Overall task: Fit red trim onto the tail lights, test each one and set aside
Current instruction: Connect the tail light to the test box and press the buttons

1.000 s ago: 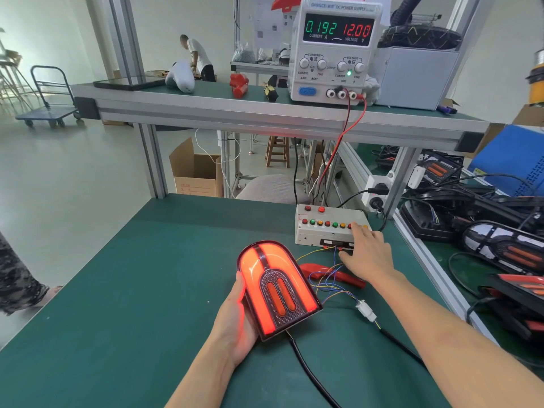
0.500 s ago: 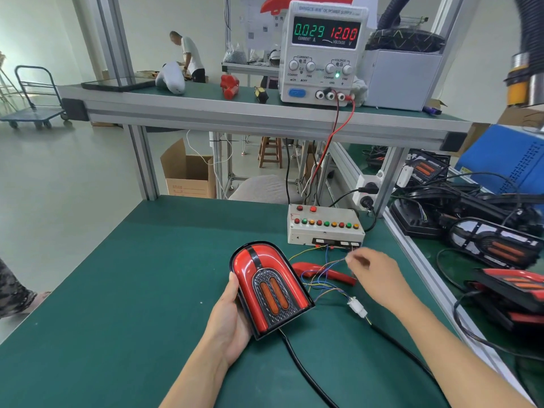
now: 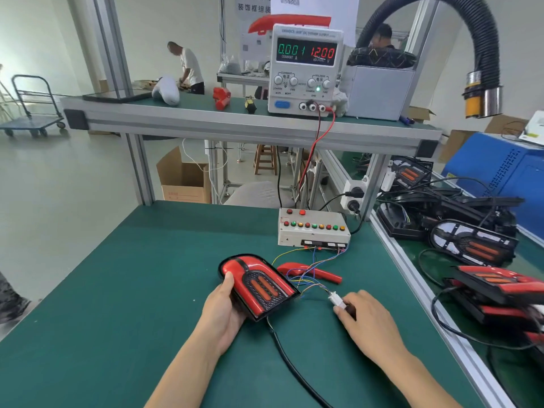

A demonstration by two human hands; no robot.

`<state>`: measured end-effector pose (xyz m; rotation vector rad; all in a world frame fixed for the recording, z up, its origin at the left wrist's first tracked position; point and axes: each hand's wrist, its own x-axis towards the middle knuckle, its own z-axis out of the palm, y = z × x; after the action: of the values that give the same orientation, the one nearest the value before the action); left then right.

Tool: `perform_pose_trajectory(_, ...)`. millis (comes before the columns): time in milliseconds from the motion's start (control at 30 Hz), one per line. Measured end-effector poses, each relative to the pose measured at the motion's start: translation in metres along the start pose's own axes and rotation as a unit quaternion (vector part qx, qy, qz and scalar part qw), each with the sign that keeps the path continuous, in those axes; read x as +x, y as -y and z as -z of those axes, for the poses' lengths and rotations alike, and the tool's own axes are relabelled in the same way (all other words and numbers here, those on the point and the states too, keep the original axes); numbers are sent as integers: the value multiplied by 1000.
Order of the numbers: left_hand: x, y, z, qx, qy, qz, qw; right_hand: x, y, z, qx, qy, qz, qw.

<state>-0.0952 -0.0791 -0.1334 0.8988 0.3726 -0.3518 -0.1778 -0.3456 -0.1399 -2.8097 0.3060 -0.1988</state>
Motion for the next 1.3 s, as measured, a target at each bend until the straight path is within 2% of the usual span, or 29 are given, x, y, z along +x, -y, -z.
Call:
perform_pose_trajectory(200,-11,-12,1,217,-110,-42,969,-3,2,10,16,-16,-7,1000)
perform_pose_trajectory(233,-14,-13,3,265,-143,-75,951,-4,2,11,21,-20,-7,1000)
perform_pose_trajectory(267,-18,-11,4,318,-197,-134,918,-5,3,12,27,-24,-6,999)
perform_pose_trajectory(300,-24,-8,3,354,-242,-222,875,-6,4,13,34,-32,-3,999)
perform_pose_trajectory(333,-32,-4,-2,366,-251,-335,831,-7,6,14,42,-41,0,998)
perform_pose_trajectory(367,-39,0,-10,375,-213,-439,788,-8,8,15,48,-49,3,998)
perform_pose_trajectory(433,-42,13,-32,465,-55,-557,686,-8,11,16,49,-55,11,997)
perform_pose_trajectory(500,-33,23,-56,604,90,-570,550,-8,15,18,35,-56,21,998)
perform_pose_trajectory(567,-23,26,-80,720,183,-514,429,-7,17,23,17,-64,36,997)
perform_pose_trajectory(633,-11,25,-100,781,233,-466,344,-5,16,28,0,-76,56,996)
perform_pose_trajectory(667,-7,23,-108,793,244,-459,317,-3,15,31,-9,-78,63,995)
perform_pose_trajectory(733,1,15,-120,801,254,-460,286,0,13,33,-23,-73,74,994)
perform_pose_trajectory(800,7,9,-128,796,270,-468,274,3,12,35,-34,-65,83,994)
perform_pose_trajectory(1033,18,1,-134,775,348,-436,296,5,8,38,-45,-76,126,988)
perform_pose_trajectory(1300,21,5,-132,751,383,-457,282,-1,8,33,-32,-105,126,986)
